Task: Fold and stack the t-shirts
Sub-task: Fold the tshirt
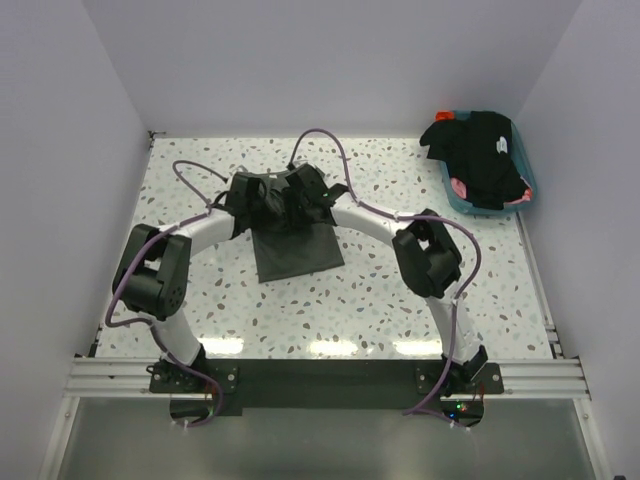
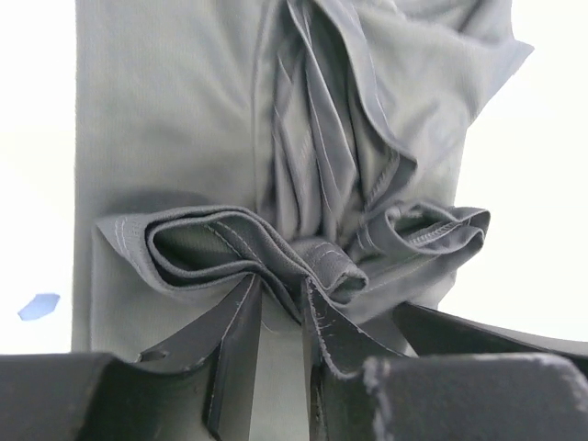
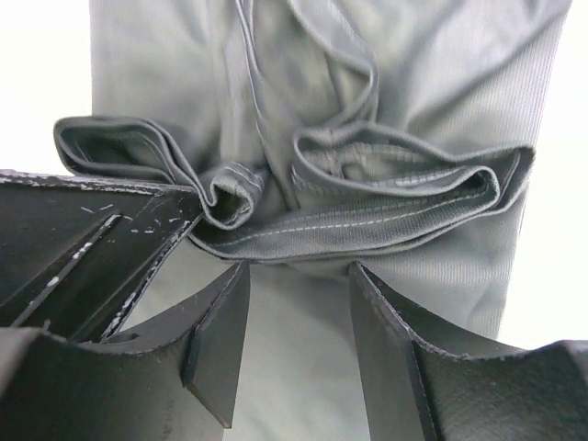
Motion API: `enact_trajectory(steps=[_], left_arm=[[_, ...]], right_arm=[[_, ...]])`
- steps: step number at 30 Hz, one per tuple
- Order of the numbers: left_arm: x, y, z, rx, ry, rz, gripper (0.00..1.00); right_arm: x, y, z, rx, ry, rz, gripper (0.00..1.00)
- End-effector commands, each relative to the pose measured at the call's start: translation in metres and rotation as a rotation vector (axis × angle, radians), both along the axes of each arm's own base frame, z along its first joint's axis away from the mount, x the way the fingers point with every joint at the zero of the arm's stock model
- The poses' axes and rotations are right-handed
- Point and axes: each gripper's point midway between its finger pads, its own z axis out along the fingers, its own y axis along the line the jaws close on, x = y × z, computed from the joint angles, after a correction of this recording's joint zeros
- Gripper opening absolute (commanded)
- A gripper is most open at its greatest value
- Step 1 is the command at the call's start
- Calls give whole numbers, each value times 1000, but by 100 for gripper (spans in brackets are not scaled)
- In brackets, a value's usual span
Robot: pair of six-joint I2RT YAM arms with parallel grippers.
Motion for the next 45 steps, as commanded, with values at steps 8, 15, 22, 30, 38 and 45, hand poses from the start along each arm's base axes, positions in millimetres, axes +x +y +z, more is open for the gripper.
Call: enact_trajectory(steps=[8,15,22,30,38,45], left_arm=[[54,17,33,-51,-144,12,43],[54,26,57,-30,-200,10,59],[26,23,60,-4,-198,8,55],[-28,-3,19,26,-85,-25,31],[-2,3,8,61,-106,2,29],[25,9,12,28,-127,21,35]], right_arm=[[44,0,7,-6,-72,-31,52],[49,-20,24,4,-117,-53,72],[60,-19,29,2,-144,-49,65],[77,-9,19,38,-121,-76,53],[78,-8,25,81,-121,-83,67],[69,-35,34,92,-143,-118,81]])
